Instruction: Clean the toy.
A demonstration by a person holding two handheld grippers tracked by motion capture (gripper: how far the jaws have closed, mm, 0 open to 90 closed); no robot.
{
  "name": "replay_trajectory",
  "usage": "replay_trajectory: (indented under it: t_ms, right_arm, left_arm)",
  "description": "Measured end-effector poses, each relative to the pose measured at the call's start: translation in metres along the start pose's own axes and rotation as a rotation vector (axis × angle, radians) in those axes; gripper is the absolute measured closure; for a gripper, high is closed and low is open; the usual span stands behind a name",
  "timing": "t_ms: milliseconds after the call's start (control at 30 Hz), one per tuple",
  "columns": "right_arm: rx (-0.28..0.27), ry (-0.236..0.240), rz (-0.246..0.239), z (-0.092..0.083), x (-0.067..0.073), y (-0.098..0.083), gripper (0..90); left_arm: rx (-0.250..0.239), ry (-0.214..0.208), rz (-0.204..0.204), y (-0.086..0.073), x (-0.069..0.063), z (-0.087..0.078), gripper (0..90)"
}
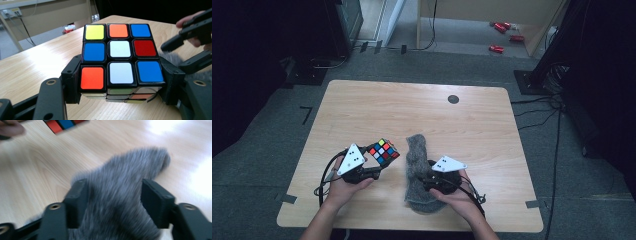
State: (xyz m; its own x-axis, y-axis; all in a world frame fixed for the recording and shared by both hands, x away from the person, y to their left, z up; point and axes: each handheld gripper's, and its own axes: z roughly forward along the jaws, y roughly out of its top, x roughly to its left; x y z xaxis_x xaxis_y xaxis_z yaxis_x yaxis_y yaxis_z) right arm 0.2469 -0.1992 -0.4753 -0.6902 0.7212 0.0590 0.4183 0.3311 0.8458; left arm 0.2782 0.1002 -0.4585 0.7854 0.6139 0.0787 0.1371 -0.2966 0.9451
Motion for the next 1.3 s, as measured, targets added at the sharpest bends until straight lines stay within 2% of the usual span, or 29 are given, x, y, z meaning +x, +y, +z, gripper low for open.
replay_trajectory:
  t_ms: [200,300,400,533,633,767,867,933,1000,1100,1167,1300]
  right_arm:
    - [-0.058,-0.006,-0.068,0.0,-0.009,0.014,20.4]
    - [-0.071,0.015,-0.111,0.009,-0.01,0.017,17.4]
    - [-0.039,0.086,-0.159,0.019,-0.006,0.013,15.3]
    - [0.029,0.118,-0.199,0.027,-0.003,0.003,15.3]
    - [0.048,0.132,-0.215,0.027,-0.002,-0.005,20.0]
    - [0.085,0.129,-0.221,0.026,-0.003,-0.016,34.8]
    - [0.126,0.091,-0.241,0.027,-0.002,-0.025,51.7]
    - [0.132,0.09,-0.223,0.026,-0.004,-0.028,64.5]
    - [0.125,0.095,-0.191,0.023,-0.006,-0.028,72.1]
    - [0.084,0.094,-0.146,0.014,-0.009,-0.021,74.8]
    - [0.031,0.095,-0.121,0.004,-0.009,-0.012,75.0]
    - [-0.095,0.033,-0.076,-0.019,-0.003,0.007,74.8]
  left_arm:
    - [-0.001,-0.003,-0.008,0.0,0.001,0.0,35.2]
    - [0.007,-0.008,0.001,-0.001,-0.001,0.002,35.2]
    - [0.009,-0.013,0.005,-0.001,-0.002,0.003,35.2]
    - [0.014,-0.019,0.007,-0.002,-0.004,0.004,35.2]
    - [0.019,-0.026,0.011,-0.002,-0.006,0.006,35.2]
    - [0.03,-0.035,0.021,-0.002,-0.009,0.009,35.3]
    - [0.036,-0.042,0.026,-0.002,-0.012,0.011,35.2]
    - [0.04,-0.045,0.029,-0.002,-0.014,0.012,35.2]
    - [0.043,-0.052,0.032,-0.002,-0.016,0.013,35.2]
    - [0.046,-0.062,0.039,-0.003,-0.019,0.015,35.3]
    - [0.053,-0.07,0.047,-0.003,-0.021,0.017,35.2]
    - [0.067,-0.075,0.067,-0.004,-0.029,0.022,35.2]
